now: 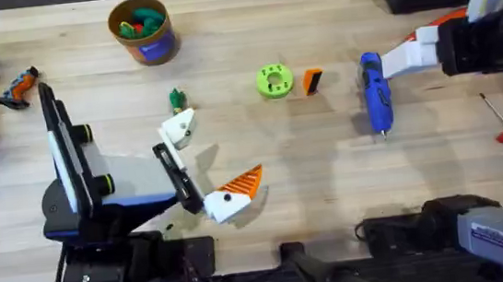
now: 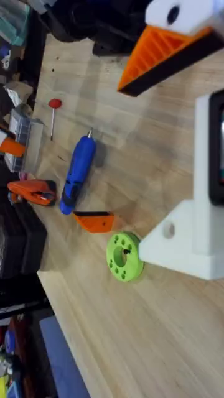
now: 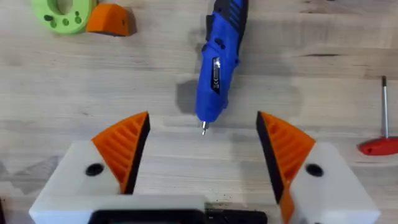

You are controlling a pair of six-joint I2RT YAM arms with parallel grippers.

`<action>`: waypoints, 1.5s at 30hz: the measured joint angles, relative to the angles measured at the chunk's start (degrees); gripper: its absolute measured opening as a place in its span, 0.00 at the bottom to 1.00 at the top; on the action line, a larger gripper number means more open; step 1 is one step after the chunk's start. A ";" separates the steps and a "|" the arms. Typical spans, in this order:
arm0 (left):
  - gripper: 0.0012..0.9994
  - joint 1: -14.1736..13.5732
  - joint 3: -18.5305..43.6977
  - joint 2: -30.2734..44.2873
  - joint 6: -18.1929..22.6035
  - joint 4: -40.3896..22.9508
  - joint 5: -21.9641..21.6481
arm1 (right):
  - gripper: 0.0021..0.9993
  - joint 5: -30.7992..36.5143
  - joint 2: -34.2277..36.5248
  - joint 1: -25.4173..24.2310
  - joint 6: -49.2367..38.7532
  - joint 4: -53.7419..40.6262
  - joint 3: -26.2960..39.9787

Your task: Pick up the gripper from the table and insert it into the empty holder that is missing its gripper. Then pick up a screw, insert it into the mounting hole, and use the screwdriver to tighten it. Finally, clean up the table by picking up the vegetable and placing it into the bucket.

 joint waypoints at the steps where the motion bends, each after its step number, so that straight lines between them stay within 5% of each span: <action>1: 0.99 0.00 0.00 -0.02 0.01 0.00 0.00 | 0.99 0.00 -0.01 0.00 -0.02 0.00 0.00; 26: 0.99 0.00 0.00 -0.01 -0.01 0.00 0.00 | 0.99 -1.79 0.00 0.49 2.37 -0.28 0.00; 32: 0.99 0.00 0.00 -0.02 -0.01 0.00 -0.02 | 0.99 -0.31 2.34 6.90 4.85 -4.95 4.07; 45: 0.99 0.00 0.00 0.00 0.00 0.00 -0.03 | 0.99 3.74 20.94 20.77 9.33 -8.52 21.73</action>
